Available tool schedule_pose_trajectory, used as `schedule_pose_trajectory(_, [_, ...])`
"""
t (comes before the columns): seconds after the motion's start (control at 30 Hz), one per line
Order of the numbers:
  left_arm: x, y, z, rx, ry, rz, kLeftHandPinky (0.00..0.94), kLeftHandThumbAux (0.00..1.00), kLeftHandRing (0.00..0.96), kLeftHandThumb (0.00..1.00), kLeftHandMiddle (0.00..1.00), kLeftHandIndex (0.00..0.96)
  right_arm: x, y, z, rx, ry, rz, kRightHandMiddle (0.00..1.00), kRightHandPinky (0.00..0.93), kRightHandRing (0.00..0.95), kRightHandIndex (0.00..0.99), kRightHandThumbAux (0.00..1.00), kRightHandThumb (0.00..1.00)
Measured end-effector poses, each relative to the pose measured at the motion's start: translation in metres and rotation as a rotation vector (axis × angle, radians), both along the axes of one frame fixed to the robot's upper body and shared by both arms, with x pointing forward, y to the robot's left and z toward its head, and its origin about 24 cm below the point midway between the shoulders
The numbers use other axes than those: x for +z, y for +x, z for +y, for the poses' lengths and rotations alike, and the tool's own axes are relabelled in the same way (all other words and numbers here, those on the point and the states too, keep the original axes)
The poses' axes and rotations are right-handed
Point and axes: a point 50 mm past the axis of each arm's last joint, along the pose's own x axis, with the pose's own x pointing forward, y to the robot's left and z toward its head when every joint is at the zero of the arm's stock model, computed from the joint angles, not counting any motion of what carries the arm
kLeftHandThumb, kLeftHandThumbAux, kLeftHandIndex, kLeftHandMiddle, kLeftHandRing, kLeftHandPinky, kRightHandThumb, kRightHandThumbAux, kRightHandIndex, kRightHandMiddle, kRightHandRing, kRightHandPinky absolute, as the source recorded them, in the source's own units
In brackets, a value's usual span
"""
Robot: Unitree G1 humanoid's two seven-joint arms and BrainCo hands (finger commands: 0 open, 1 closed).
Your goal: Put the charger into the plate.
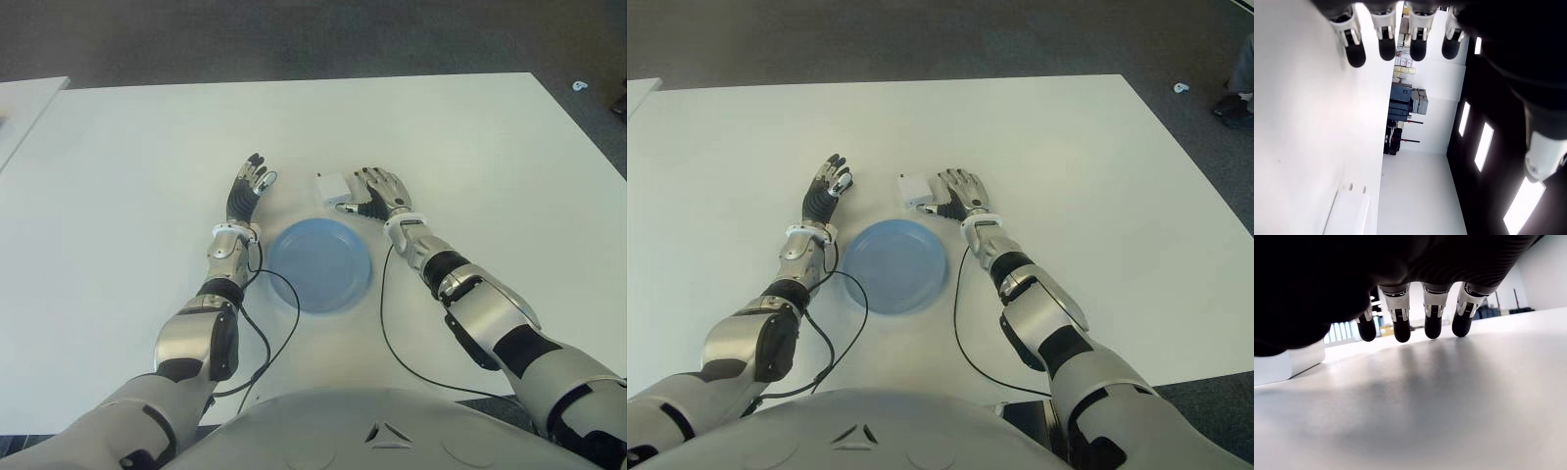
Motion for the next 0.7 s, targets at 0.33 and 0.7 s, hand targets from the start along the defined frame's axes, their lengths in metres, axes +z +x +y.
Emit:
schedule_pose_trajectory(0.33, [-0.0002, -0.0009, -0.0004, -0.007, 0.010, -0.005, 0.106, 0.591, 0.076, 0.005, 0.073, 0.018, 0.0018, 0.0017, -0.0021, 0.048, -0.050, 0.005, 0.000, 0.000, 0.000, 0.000, 0.167, 0.321])
schedule_pose_trajectory(0.7, [-0.0005, -0.0014, -0.0003, -0.007, 0.011, -0.006, 0.105, 0.592, 0.079, 0.001, 0.075, 0.018, 0.0023, 0.0020, -0.0032, 0.095, -0.108, -0.003, 0.000, 0.000, 0.000, 0.000, 0.156, 0.297])
